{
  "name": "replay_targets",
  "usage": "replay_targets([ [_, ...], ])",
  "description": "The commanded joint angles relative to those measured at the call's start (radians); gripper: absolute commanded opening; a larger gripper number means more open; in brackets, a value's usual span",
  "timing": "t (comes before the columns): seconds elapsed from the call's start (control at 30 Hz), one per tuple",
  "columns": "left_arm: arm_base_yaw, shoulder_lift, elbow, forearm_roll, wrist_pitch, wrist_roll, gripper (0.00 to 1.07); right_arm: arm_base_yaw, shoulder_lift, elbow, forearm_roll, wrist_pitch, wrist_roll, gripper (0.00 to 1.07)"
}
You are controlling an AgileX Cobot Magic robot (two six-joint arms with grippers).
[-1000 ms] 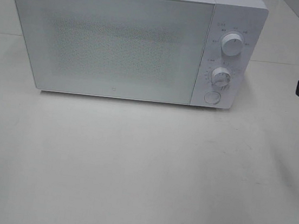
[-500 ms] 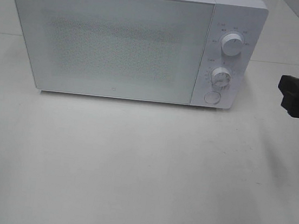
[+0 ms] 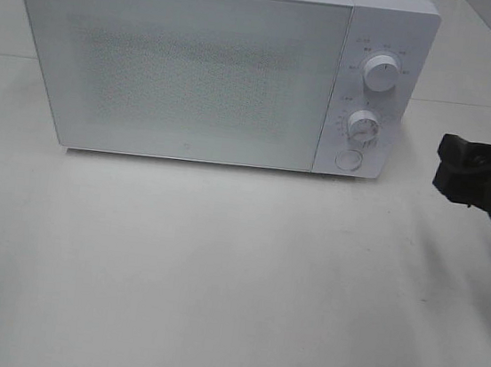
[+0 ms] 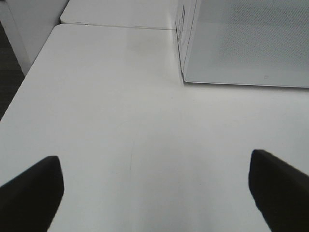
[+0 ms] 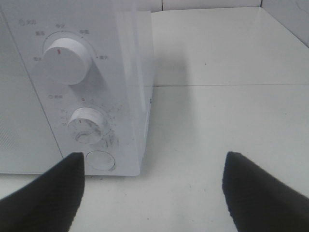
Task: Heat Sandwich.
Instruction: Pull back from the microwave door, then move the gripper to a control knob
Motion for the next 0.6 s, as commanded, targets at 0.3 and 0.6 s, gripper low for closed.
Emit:
replay_targets([
  [0.3, 0.002, -0.026, 0.003, -0.013, -0.004, 0.001, 0.98, 0.306, 0.137, 0.0, 0.376, -0.265, -0.129, 0.76],
  [0.6, 0.002, -0.026, 0.003, -0.013, -0.004, 0.001, 0.98, 0.46, 0.192, 0.0, 0.54, -0.367, -0.133, 0.76],
])
